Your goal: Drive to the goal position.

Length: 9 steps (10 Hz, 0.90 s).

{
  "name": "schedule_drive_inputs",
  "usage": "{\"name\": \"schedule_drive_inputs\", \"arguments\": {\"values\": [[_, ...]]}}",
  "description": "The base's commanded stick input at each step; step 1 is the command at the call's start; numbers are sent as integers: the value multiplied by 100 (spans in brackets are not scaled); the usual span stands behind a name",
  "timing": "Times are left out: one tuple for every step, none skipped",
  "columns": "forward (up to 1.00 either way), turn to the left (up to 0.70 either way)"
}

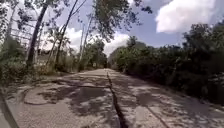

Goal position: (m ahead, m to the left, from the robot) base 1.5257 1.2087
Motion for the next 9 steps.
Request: {"name": "schedule_drive_inputs", "arguments": {"values": [[50, 0], [50, 0], [50, 13], [50, 49], [50, 50], [50, 50], [50, 50], [50, 38], [50, 13]]}}
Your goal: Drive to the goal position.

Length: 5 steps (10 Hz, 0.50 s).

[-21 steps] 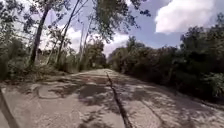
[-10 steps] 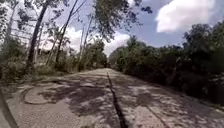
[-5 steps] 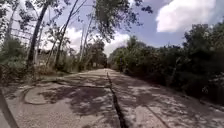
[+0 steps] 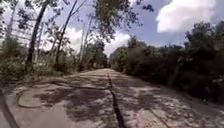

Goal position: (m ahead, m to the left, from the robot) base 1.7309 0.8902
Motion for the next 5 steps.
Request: {"name": "schedule_drive_inputs", "arguments": {"values": [[50, 0], [50, 0], [50, 0], [50, 0], [50, 0]]}}
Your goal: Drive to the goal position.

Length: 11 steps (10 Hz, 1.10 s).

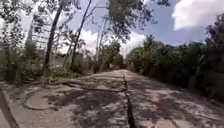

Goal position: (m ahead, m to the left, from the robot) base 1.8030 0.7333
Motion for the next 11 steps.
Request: {"name": "schedule_drive_inputs", "arguments": {"values": [[50, 0], [50, 0], [50, 0], [50, 0], [50, 0], [50, 0], [50, 0], [50, 0], [50, 0], [50, 0], [50, 0]]}}
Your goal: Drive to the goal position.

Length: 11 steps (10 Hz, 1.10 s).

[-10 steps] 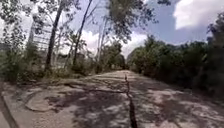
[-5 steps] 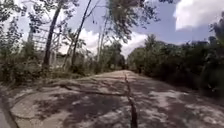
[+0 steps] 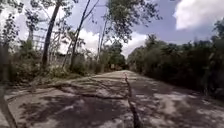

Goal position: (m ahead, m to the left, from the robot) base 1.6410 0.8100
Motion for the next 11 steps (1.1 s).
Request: {"name": "schedule_drive_inputs", "arguments": {"values": [[50, 0], [50, 0], [50, 0], [50, 0], [50, 0], [50, 0], [50, 0], [50, 0], [50, 0], [50, 0], [50, 0]]}}
